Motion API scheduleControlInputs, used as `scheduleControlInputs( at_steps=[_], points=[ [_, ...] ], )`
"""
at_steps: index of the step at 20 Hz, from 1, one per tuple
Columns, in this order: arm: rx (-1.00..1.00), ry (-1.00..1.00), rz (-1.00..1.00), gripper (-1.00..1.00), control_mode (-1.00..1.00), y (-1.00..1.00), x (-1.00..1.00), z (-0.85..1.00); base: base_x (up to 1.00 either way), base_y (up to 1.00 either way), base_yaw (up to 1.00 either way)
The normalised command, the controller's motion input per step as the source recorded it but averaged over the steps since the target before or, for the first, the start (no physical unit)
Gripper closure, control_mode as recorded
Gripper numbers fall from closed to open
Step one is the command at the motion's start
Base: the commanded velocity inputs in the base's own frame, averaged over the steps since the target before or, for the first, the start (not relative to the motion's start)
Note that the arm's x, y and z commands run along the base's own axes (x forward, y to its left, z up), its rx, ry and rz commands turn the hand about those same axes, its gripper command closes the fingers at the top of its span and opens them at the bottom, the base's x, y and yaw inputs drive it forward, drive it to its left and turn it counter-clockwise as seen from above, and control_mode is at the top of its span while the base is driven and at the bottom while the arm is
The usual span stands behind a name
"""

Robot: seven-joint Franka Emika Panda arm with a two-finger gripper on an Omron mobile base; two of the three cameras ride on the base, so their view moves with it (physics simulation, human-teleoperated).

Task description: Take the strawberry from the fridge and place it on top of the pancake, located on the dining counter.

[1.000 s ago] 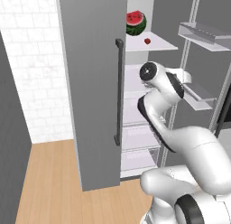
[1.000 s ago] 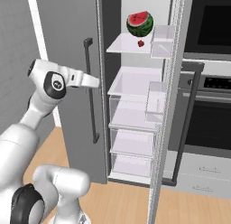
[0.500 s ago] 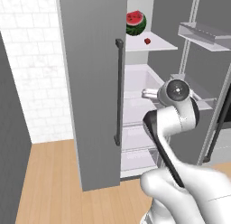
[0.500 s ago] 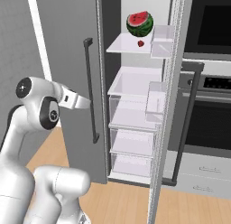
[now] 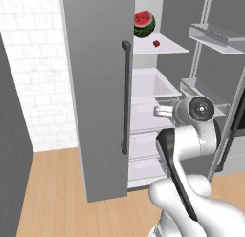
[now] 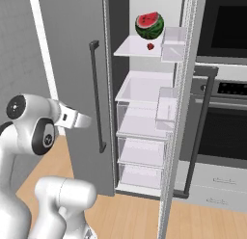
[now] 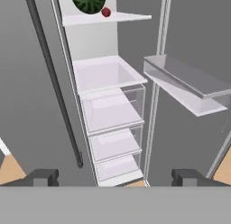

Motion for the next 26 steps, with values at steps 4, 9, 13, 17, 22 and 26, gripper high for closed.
scheduleControlInputs(
  at_steps=[4,9,13,17,22,26],
  points=[
    [0.00,0.10,0.00,-1.00,-1.00,0.01,0.08,-0.17,0.00,0.00,0.00],
    [0.00,0.03,0.00,-1.00,1.00,0.00,0.12,-0.03,0.68,-0.02,-0.04],
    [0.00,0.00,0.00,-1.00,1.00,0.00,0.00,0.00,0.68,-0.18,-0.18],
    [0.00,0.00,0.00,-1.00,1.00,0.00,0.00,0.00,0.38,-0.37,-0.30],
    [0.00,0.00,0.00,-1.00,1.00,0.00,0.00,0.00,0.55,-0.13,-0.31],
    [0.00,0.00,0.00,-1.00,1.00,0.00,0.00,0.00,0.90,-0.09,-0.14]
  ],
)
